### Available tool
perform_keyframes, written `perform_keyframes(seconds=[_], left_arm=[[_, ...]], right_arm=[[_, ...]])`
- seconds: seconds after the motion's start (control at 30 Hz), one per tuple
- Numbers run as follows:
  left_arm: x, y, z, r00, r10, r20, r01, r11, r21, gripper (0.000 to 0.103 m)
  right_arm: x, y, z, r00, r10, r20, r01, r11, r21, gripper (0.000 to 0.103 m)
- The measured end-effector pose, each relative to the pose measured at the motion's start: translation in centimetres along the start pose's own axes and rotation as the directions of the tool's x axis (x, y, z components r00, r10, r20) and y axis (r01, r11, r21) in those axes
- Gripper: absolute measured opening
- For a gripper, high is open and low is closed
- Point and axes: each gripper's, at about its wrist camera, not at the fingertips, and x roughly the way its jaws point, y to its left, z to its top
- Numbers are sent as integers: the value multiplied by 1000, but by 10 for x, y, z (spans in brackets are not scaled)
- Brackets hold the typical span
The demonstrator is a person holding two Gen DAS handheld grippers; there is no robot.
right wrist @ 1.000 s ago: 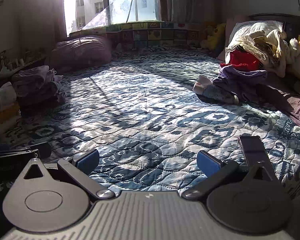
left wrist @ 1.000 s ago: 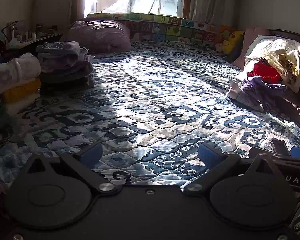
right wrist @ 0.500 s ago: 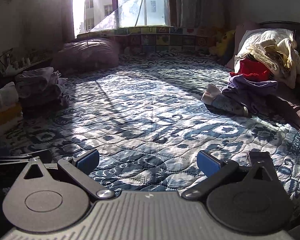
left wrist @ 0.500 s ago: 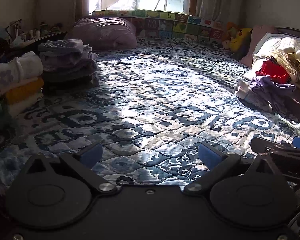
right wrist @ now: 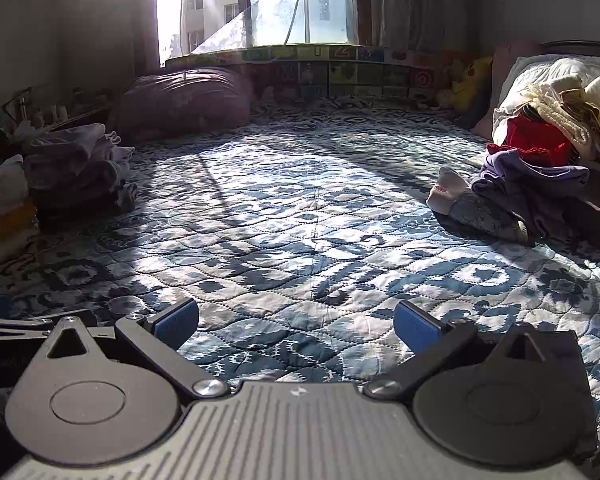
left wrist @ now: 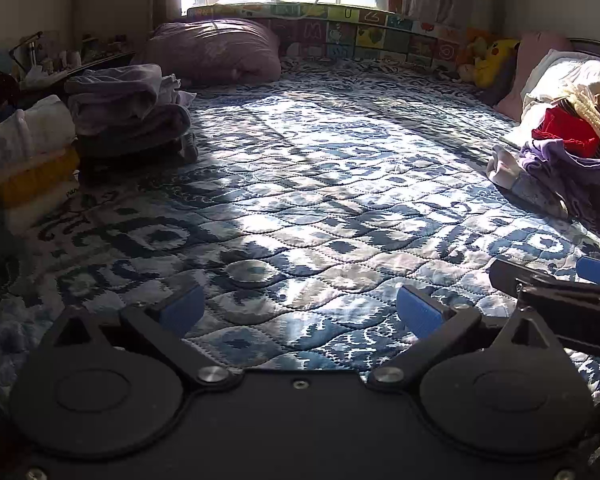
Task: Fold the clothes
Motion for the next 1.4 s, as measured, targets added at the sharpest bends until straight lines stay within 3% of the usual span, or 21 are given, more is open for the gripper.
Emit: perform_keyframes(seconds=[0.17, 0.4, 0.53, 0.67, 0.77, 0.9, 1.0, 1.13, 1.27, 1.4], left_arm=[[11, -5, 4, 1000, 14, -14, -14, 1000, -2, 103], [24, -19, 4, 1000, -3, -28, 3, 1000, 7, 103], [34, -29, 7, 999, -36, -38, 36, 999, 8, 103], [50, -53, 19, 995, -97, 11, 96, 993, 62, 103], [67, -73, 33, 983, -185, 19, 182, 979, 86, 103], [103, -110, 55, 962, -263, -72, 270, 956, 112, 103], [125, -141, 68, 941, -324, -93, 334, 935, 120, 103], [150, -195, 85, 925, -372, -71, 379, 900, 214, 102], [183, -244, 104, 900, -432, -63, 433, 864, 256, 89], [219, -288, 121, 884, -462, -74, 459, 826, 326, 79]], right_arm=[[15, -4, 4, 1000, 14, -21, -15, 999, -31, 103], [20, -27, -6, 1000, 17, 1, -17, 1000, 13, 103], [22, -44, -10, 998, 32, 45, -33, 999, 30, 103], [27, -67, -9, 996, 10, 84, -14, 999, 45, 103], [34, -99, -4, 995, -11, 102, 2, 995, 95, 103], [48, -141, 3, 993, -47, 107, 27, 983, 183, 103], [60, -177, 7, 992, -68, 107, 37, 963, 268, 103], [69, -220, 6, 982, -132, 135, 75, 928, 364, 103], [77, -257, 2, 971, -184, 156, 91, 878, 469, 103], [86, -279, 1, 976, -186, 109, 99, 834, 542, 103]])
